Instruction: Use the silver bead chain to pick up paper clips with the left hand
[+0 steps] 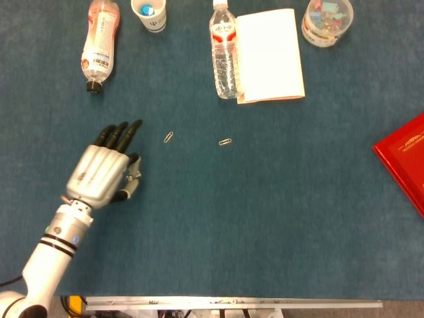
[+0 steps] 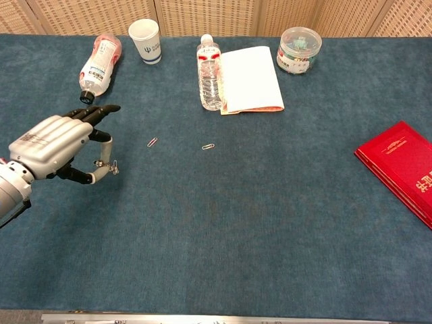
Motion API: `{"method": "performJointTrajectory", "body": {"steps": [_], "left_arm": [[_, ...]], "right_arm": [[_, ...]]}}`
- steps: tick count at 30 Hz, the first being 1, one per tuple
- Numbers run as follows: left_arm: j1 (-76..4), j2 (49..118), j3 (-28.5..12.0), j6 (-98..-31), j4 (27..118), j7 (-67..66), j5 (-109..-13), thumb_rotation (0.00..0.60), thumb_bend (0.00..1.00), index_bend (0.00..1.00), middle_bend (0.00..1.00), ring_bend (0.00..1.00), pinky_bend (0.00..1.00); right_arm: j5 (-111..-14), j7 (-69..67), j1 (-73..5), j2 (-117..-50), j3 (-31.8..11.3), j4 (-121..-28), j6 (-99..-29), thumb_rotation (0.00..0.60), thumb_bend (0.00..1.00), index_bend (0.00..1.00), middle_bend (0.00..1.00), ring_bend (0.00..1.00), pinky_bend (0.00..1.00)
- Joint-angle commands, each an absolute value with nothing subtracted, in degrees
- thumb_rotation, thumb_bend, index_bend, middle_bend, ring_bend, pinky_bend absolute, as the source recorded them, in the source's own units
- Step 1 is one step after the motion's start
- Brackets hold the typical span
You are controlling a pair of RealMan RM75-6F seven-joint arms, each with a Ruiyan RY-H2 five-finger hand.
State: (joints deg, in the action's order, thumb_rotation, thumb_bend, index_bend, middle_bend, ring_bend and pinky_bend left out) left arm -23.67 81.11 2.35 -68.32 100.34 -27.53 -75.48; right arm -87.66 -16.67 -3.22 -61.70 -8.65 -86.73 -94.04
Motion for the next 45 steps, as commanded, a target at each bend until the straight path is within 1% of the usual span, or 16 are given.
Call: {"method": "performJointTrajectory", "body": {"steps": [1, 8, 12, 18, 21, 25, 29, 31, 34, 36, 38, 42, 45], "left_arm": [[-22.39, 80.54, 2.54, -69.13, 98.92, -25.32, -75.01, 0.6, 0.36, 0.56, 0.0, 0.0, 0.09], [-20.48, 80.79, 3.49, -69.6, 97.03, -22.69, -75.18, 0.6, 0.36, 0.56, 0.0, 0.0, 0.09], [-19.82, 80.99, 3.75, -69.24, 96.01, -21.94, -74.77, 0.6, 0.36, 0.52, 0.0, 0.0, 0.09], [-19.13, 80.62, 3.6, -69.46, 95.65, -20.49, -75.32, 0.6, 0.35, 0.25, 0.0, 0.0, 0.09], [-18.64, 80.15, 3.39, -69.99, 95.7, -19.6, -75.6, 0.6, 0.35, 0.18, 0.0, 0.0, 0.09], [-17.84, 78.96, 2.99, -70.99, 95.86, -18.7, -75.57, 0.6, 0.35, 0.13, 0.0, 0.0, 0.09], [-16.88, 75.97, 2.55, -72.11, 97.18, -18.37, -74.82, 0.6, 0.35, 0.13, 0.0, 0.0, 0.09], [-16.46, 73.88, 2.35, -72.58, 98.87, -18.9, -74.03, 0.6, 0.35, 0.15, 0.0, 0.0, 0.09], [-15.5, 69.9, 2.24, -74.23, 102.18, -20.11, -73.52, 0.6, 0.35, 0.22, 0.0, 0.0, 0.1], [-14.6, 66.77, 2.46, -75.56, 104.65, -20.84, -73.34, 0.6, 0.35, 0.27, 0.03, 0.0, 0.11], [-13.45, 63.86, 2.59, -77.11, 106.73, -20.72, -73.1, 0.6, 0.35, 0.3, 0.07, 0.0, 0.14], [-11.02, 60.53, 2.56, -80.42, 108.11, -18.18, -73.72, 0.6, 0.35, 0.32, 0.16, 0.07, 0.18], [-9.19, 59.79, 2.92, -82.67, 106.96, -15.47, -75.66, 0.6, 0.35, 0.33, 0.19, 0.09, 0.18]], "right_arm": [[-87.56, -16.61, -3.26, -61.76, -8.68, -86.69, -93.94, 0.6, 0.17, 0.39, 0.32, 0.26, 0.38], [-87.63, -16.19, -3.38, -61.89, -8.6, -86.74, -93.74, 0.6, 0.17, 0.39, 0.32, 0.26, 0.38], [-87.64, -16.15, -3.33, -61.88, -8.59, -86.78, -93.83, 0.6, 0.17, 0.39, 0.32, 0.26, 0.38], [-87.65, -16.09, -3.39, -61.92, -8.55, -86.74, -93.69, 0.6, 0.17, 0.39, 0.32, 0.26, 0.38], [-87.68, -16.02, -3.41, -61.95, -8.51, -86.74, -93.65, 0.6, 0.17, 0.39, 0.32, 0.26, 0.38], [-87.73, -15.72, -3.49, -62.07, -8.45, -86.72, -93.49, 0.6, 0.17, 0.39, 0.32, 0.26, 0.38], [-87.83, -14.84, -3.67, -62.39, -8.25, -86.65, -93.12, 0.6, 0.17, 0.39, 0.32, 0.26, 0.38], [-87.81, -14.14, -3.79, -62.67, -8.16, -86.58, -92.88, 0.6, 0.17, 0.39, 0.32, 0.26, 0.38], [-87.62, -12.61, -3.93, -63.19, -7.97, -86.49, -92.39, 0.6, 0.17, 0.39, 0.32, 0.26, 0.38], [-87.35, -11.4, -3.95, -63.58, -7.97, -86.48, -92.28, 0.6, 0.17, 0.39, 0.32, 0.26, 0.38], [-87.14, -10.26, -3.89, -64.04, -7.95, -86.49, -92.33, 0.6, 0.17, 0.39, 0.32, 0.26, 0.38], [-86.89, -7.91, -3.79, -64.95, -7.67, -86.34, -92.17, 0.6, 0.17, 0.39, 0.32, 0.26, 0.38], [-86.52, -6.49, -4.04, -65.6, -7.49, -86.12, -91.33, 0.6, 0.17, 0.39, 0.32, 0.26, 0.38]]}}
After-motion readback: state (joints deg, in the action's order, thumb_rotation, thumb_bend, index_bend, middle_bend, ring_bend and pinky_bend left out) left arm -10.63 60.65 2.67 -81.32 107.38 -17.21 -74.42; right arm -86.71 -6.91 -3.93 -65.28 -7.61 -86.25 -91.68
